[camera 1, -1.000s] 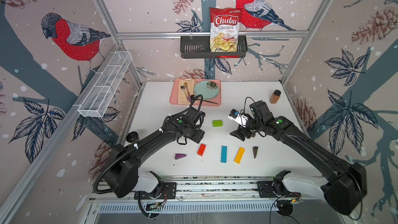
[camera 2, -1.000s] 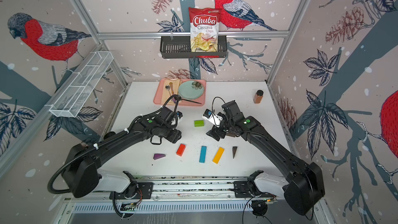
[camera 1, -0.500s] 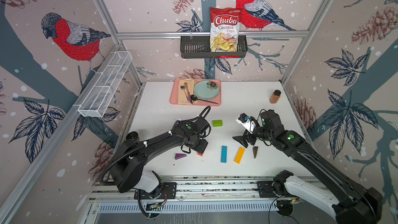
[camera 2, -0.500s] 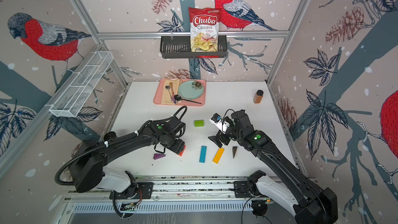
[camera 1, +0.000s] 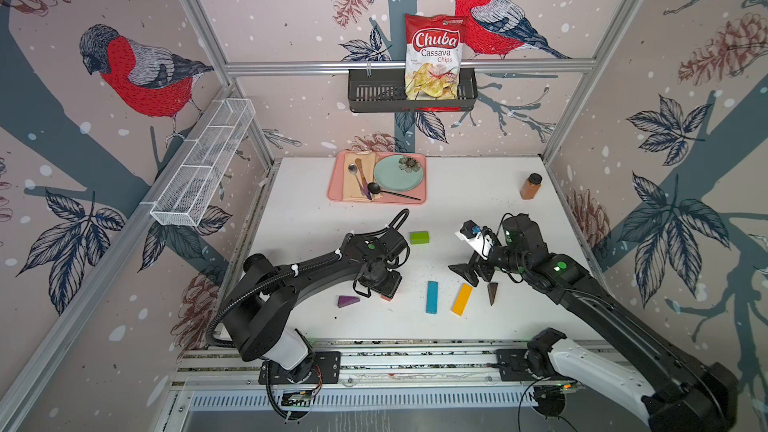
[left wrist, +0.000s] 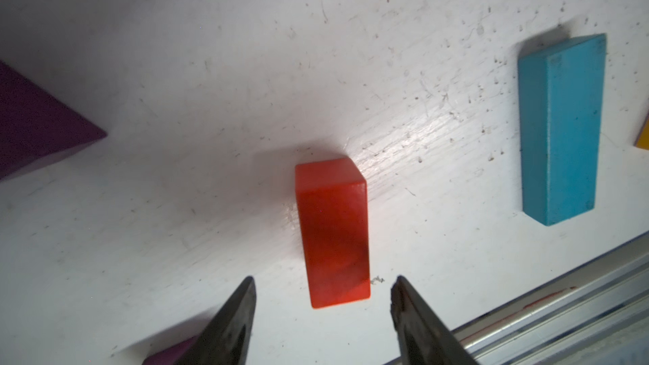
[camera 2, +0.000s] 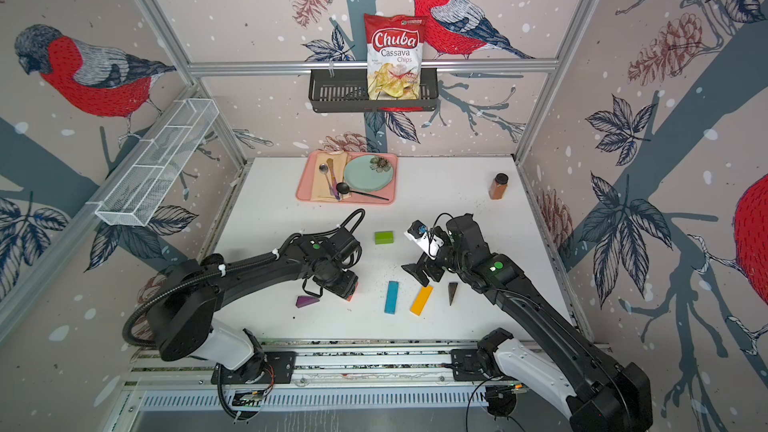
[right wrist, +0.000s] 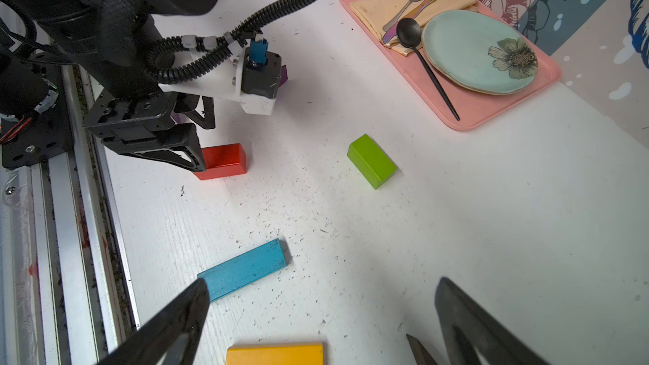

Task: Assemble a small pinwheel with building blocks
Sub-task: Pick up the building block from the center of the board.

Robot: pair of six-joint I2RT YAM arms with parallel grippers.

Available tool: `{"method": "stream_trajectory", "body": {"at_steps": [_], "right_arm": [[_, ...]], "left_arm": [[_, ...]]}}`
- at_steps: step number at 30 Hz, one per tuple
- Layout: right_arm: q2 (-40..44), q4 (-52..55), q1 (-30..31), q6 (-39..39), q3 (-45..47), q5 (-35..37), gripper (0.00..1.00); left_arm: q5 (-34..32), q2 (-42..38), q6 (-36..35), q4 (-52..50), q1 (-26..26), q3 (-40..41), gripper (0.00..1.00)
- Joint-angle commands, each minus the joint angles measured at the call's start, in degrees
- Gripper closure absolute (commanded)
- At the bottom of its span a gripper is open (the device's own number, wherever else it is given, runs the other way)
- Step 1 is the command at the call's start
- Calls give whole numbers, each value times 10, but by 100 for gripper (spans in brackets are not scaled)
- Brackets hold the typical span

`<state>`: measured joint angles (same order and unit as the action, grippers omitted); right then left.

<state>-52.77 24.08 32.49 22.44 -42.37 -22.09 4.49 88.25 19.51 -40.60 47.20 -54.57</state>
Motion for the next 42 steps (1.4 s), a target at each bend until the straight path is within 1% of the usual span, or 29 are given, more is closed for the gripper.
{"method": "stream_trajectory", "body": {"at_steps": [1,3,6,9,11,15,18,23,27,28,29,32,33,34,35,37,38,42], "right_arm": [[1,-9,-1,3,-5,-12,0],[2,-7,0,3,-4,-11,1],[1,-2,0,5,-6,-15,0],[1,0,-1,5,-6,-18,1],[0,2,-1,7,-7,-18,1],[-2,9,-1,10,-11,-16,1],[-2,13,0,11,-10,-12,1],[5,13,-4,9,-6,-5,1],[8,12,-17,8,-6,5,0],[11,12,-21,8,-4,10,1],[14,12,-24,8,-3,17,1],[30,9,-39,8,6,33,1],[35,6,-47,8,8,34,1],[37,5,-53,8,8,34,1],[37,5,-57,7,6,32,0],[37,4,-63,6,4,31,0],[36,2,-64,7,4,30,1],[30,5,-68,10,-2,31,0]], "left_arm": [[-1,7,1,9,4,-3,38],[-4,16,1,13,7,-4,38],[-6,33,2,18,10,-10,42],[-13,47,-2,19,14,-21,43],[-14,55,-3,21,14,-23,46],[-16,69,-2,20,14,-23,59],[-16,77,-6,17,14,-23,67],[-29,95,-33,1,14,-70,82],[-30,125,-118,-23,10,-140,84],[-17,132,-149,-25,4,-156,85],[-1,135,-182,-24,-3,-168,85],[54,128,-309,-1,-21,-184,84],[99,124,-337,12,-39,-183,84],[134,120,-343,30,-56,-177,85],[140,115,-360,46,-60,-170,85],[142,99,-441,79,-45,-155,84],[137,97,-466,88,-38,-154,83],[90,147,-509,56,-37,-209,83]]}}
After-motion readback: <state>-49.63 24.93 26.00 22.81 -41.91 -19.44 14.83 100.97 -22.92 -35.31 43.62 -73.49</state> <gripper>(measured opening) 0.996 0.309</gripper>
